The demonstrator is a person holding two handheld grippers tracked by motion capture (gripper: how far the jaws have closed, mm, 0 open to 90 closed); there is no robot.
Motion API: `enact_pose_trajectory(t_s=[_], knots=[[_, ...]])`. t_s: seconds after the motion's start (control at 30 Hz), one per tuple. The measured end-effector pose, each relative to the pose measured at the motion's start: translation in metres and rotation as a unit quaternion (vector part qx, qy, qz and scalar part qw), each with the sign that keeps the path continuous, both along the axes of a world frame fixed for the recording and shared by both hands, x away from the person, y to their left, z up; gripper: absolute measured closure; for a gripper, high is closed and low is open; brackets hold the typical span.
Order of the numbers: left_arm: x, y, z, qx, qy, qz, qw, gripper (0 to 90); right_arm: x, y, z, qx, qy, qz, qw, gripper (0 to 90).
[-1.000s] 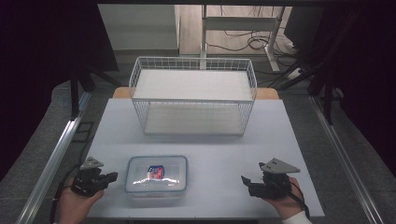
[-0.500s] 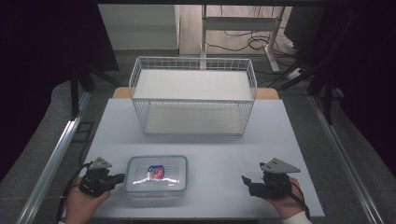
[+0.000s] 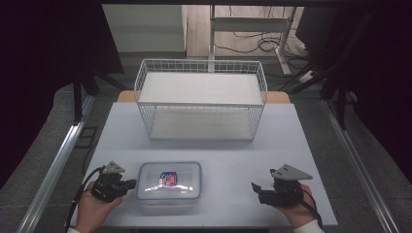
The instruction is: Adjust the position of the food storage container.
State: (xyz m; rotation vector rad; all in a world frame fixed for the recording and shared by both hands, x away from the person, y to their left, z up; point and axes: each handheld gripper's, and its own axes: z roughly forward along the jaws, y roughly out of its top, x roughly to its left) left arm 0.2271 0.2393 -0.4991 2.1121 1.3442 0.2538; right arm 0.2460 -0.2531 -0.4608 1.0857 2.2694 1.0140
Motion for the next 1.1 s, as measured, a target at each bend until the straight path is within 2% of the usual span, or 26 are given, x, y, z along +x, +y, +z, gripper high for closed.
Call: enact_pose_trajectory(t_s=[0.27, 0.37, 0.4, 0.5, 0.53, 0.57, 0.63, 0.77, 0.9, 1.1], knots=[[0.010, -0.027, 0.001, 0.005, -0.007, -0.023, 0.9997, 89.9, 0.000, 0.000, 0.000, 0.001, 0.000, -0.001, 1.0000, 20.3], [0.013, -0.043, 0.002, 0.005, -0.006, -0.043, 0.9990, 89.9, 0.000, -0.001, 0.000, 0.001, 0.001, -0.003, 1.0000, 20.3], [0.013, -0.043, 0.002, 0.005, -0.006, -0.043, 0.9990, 90.0, 0.000, -0.001, 0.000, 0.001, 0.001, -0.003, 1.0000, 20.3], [0.018, -0.062, 0.003, 0.008, -0.007, -0.066, 0.9977, 90.0, 0.000, -0.001, 0.000, 0.002, 0.000, -0.003, 1.0000, 20.3], [0.018, -0.062, 0.003, 0.008, -0.007, -0.066, 0.9977, 89.9, 0.000, -0.001, 0.000, 0.001, 0.000, -0.003, 1.0000, 20.3], [0.020, -0.072, 0.005, 0.015, -0.012, -0.076, 0.9969, 89.9, 0.000, -0.001, 0.000, 0.002, -0.001, -0.003, 1.0000, 20.3], [0.021, -0.078, 0.006, 0.016, -0.015, -0.082, 0.9964, 89.9, 0.000, -0.002, 0.000, 0.001, 0.000, -0.003, 1.0000, 20.3], [0.026, -0.094, 0.008, 0.011, -0.015, -0.100, 0.9948, 89.9, 0.001, -0.002, 0.000, 0.001, 0.001, -0.003, 1.0000, 20.3], [0.027, -0.100, 0.008, 0.006, -0.012, -0.107, 0.9941, 89.9, 0.001, -0.003, -0.001, 0.001, 0.001, -0.004, 1.0000, 20.3], [0.025, -0.101, 0.006, 0.004, -0.013, -0.113, 0.9935, 90.0, 0.001, -0.002, -0.001, -0.001, 0.001, -0.002, 1.0000, 20.3]])
